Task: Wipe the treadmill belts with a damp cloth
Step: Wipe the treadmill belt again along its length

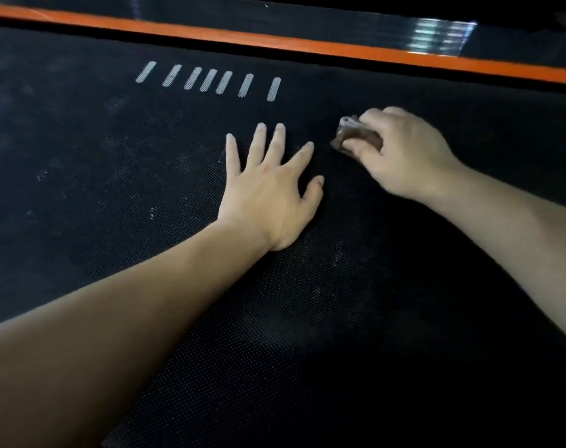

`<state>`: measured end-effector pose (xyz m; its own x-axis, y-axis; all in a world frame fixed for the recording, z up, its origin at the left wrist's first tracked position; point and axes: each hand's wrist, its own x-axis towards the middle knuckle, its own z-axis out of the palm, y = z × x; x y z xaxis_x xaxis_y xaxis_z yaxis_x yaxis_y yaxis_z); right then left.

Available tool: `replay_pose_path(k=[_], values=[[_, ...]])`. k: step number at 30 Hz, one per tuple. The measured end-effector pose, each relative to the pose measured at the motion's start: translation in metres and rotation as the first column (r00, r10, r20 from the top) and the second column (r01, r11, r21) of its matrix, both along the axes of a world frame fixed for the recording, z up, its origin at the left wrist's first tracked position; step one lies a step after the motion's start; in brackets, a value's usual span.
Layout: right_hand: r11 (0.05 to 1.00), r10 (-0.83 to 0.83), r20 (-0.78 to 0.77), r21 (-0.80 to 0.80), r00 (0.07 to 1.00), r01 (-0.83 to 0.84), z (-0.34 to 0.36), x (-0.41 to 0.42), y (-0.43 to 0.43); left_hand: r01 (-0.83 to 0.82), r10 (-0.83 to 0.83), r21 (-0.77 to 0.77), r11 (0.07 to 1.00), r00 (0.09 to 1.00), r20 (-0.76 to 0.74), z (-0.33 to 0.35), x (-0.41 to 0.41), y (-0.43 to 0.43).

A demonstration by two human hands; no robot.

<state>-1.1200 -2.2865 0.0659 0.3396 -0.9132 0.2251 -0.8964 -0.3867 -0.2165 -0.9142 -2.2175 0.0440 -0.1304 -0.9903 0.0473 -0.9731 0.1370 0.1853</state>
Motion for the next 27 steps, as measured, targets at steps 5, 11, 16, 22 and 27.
replay_pose_path(k=[5,11,16,22,27], values=[[0.925,-0.379,0.032,-0.023,0.925,0.379,0.008,-0.015,-0.063,0.034,-0.032,0.054,0.998,0.999,-0.034,0.001,0.002,-0.003],[0.995,-0.098,0.005,0.021,0.995,0.098,0.000,-0.008,-0.043,0.032,-0.031,0.084,0.996,0.999,-0.016,0.004,0.000,-0.003],[0.879,-0.476,0.067,0.013,0.877,0.476,0.008,-0.023,-0.094,-0.047,0.050,0.185,0.982,0.999,-0.009,0.015,-0.024,-0.008],[0.973,-0.227,0.045,-0.030,0.973,0.228,-0.004,0.005,-0.086,-0.095,0.092,0.089,0.992,0.995,0.041,0.002,-0.037,-0.005],[0.837,-0.546,0.050,-0.009,0.836,0.547,0.009,-0.035,-0.115,-0.076,0.074,0.074,0.994,0.997,0.029,0.001,-0.038,-0.004]])
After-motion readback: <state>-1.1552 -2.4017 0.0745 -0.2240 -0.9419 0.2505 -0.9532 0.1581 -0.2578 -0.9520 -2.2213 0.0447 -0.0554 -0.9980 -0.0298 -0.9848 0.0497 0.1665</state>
